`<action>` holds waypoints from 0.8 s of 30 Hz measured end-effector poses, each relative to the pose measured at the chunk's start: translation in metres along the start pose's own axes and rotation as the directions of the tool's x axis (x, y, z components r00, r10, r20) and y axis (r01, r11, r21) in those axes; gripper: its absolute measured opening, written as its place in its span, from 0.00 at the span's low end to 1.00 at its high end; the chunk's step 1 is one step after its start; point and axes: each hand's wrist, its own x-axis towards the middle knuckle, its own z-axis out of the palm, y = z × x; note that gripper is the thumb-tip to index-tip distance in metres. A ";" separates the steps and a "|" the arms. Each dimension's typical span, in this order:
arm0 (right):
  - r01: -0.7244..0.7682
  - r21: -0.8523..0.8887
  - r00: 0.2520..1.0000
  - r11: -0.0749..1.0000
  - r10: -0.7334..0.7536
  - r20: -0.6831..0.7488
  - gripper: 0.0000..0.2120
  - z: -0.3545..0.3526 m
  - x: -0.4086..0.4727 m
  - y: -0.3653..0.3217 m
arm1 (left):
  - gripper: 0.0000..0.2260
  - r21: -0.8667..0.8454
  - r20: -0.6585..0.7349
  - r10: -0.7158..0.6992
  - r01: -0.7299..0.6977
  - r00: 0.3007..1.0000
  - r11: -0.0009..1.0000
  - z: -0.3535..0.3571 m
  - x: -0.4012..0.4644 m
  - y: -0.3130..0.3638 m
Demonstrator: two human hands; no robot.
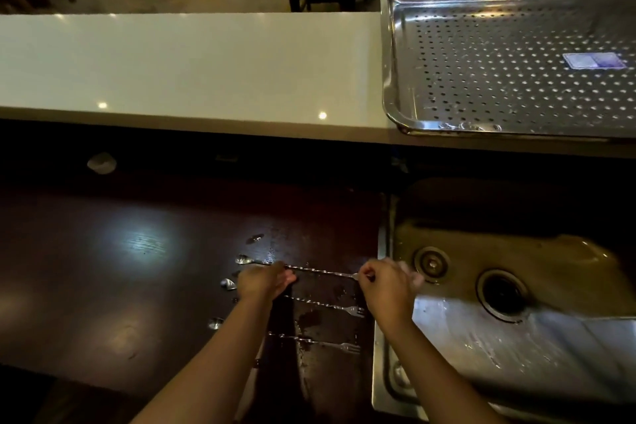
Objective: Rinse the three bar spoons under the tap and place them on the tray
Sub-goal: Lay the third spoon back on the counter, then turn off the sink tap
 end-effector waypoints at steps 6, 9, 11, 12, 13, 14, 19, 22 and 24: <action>0.038 0.028 0.999 0.999 -0.038 -0.016 0.05 -0.003 -0.001 0.004 | 0.08 0.009 0.088 0.021 -0.022 0.996 1.000 0.016 -0.026 -0.009; 0.049 0.067 0.998 0.997 -0.048 -0.029 0.06 -0.013 -0.003 0.007 | 0.05 0.036 0.127 0.049 -0.053 0.991 0.998 0.033 -0.049 -0.013; 0.050 0.097 0.998 0.994 -0.046 -0.042 0.06 -0.023 -0.006 0.015 | 0.06 0.058 0.158 0.085 -0.095 0.984 0.994 0.047 -0.067 -0.015; 0.056 0.104 0.997 0.993 -0.051 -0.049 0.05 -0.030 -0.009 0.021 | 0.07 0.063 0.178 0.102 -0.114 0.979 0.991 0.055 -0.075 -0.017; 0.068 0.106 0.997 0.992 -0.062 -0.054 0.05 -0.038 -0.011 0.028 | 0.08 0.065 0.203 0.115 -0.131 0.972 0.989 0.064 -0.084 -0.020; 0.079 0.106 0.996 0.991 -0.074 -0.056 0.05 -0.046 -0.013 0.037 | 0.09 0.070 0.234 0.125 -0.145 0.964 0.987 0.073 -0.093 -0.023; 0.072 0.098 0.994 0.993 -0.064 -0.086 0.05 -0.096 -0.020 0.094 | 0.09 0.109 0.329 0.207 -0.255 0.921 0.961 0.125 -0.141 -0.047; 0.032 0.106 0.994 0.994 -0.021 -0.103 0.07 -0.128 -0.025 0.137 | 0.08 0.176 0.377 0.264 -0.348 0.888 0.921 0.162 -0.170 -0.070; 0.013 0.112 0.994 0.994 -0.001 -0.113 0.09 -0.148 -0.030 0.168 | 0.09 0.226 0.415 0.321 -0.439 0.851 0.870 0.185 -0.186 -0.089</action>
